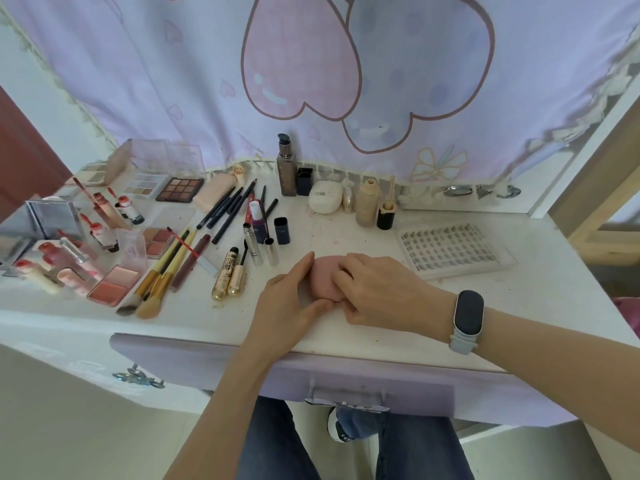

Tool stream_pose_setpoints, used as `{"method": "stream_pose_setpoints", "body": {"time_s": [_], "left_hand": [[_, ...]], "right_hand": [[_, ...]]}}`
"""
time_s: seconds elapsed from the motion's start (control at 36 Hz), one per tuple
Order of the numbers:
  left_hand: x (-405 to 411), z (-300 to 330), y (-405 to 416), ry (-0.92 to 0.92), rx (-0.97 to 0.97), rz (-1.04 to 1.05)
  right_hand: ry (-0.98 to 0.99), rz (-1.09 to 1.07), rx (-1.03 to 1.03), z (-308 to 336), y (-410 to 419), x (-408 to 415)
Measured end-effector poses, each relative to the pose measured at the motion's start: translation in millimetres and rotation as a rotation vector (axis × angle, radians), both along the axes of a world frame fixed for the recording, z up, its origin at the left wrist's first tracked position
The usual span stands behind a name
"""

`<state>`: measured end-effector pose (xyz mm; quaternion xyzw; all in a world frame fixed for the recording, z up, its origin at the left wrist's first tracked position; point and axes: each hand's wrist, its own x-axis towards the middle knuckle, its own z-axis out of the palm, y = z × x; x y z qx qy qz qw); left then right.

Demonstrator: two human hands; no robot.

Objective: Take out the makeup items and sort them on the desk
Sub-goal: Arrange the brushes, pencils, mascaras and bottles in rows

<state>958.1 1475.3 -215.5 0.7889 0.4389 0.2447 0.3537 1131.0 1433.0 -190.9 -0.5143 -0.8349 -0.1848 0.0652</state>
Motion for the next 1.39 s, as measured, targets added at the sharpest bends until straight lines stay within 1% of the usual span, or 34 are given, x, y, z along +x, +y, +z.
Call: {"method": "stream_pose_setpoints", "body": {"time_s": [0.11, 0.25, 0.33, 0.42, 0.5, 0.56, 0.61, 0.69, 0.78, 0.89, 0.97, 1.06, 1.28, 1.33, 1.39], "left_hand": [[1, 2, -2, -0.008, 0.005, 0.0], [1, 4, -3, 0.011, 0.027, -0.01], [0, 5, -3, -0.051, -0.021, -0.015], [0, 3, -3, -0.129, -0.039, 0.019], [0, -1, -2, -0.185, 0.07, 0.093], [2, -5, -1, -0.169, 0.198, 0.14], [4, -7, -2, -0.131, 0.296, 0.157], [5, -7, -5, -0.078, 0.375, 0.17], [5, -8, -8, -0.082, 0.385, 0.184], [8, -8, -10, -0.011, 0.461, 0.109], [9, -11, -9, 0.125, 0.585, 0.043], [10, -13, -8, 0.238, 0.636, 0.039], [13, -17, -3, 0.473, 0.576, 0.015], [13, -16, -3, 0.501, 0.544, -0.013], [13, -14, -4, 0.522, 0.506, -0.031]], "right_hand": [[-0.006, 0.018, 0.028, 3, -1, 1], [0.077, -0.021, -0.004, 11, 7, 4], [0.123, -0.043, -0.073, 22, 10, 8], [0.225, -0.097, -0.106, 27, 12, 14], [0.451, -0.14, -0.1, 29, 11, 19], [0.634, -0.197, -0.123, 33, 9, 20], [0.784, -0.311, -0.194, 37, 7, 22], [0.997, -0.465, -0.3, 37, 8, 25], [1.206, -0.532, -0.359, 32, 11, 27], [1.483, -0.606, -0.368, 26, 14, 24], [1.621, -0.641, -0.34, 21, 16, 22], [1.66, -0.653, -0.299, 17, 19, 20], [1.67, -0.628, -0.269, 18, 26, 11], [1.646, -0.619, -0.28, 20, 24, 11], [1.573, -0.602, -0.289, 20, 19, 11]]}}
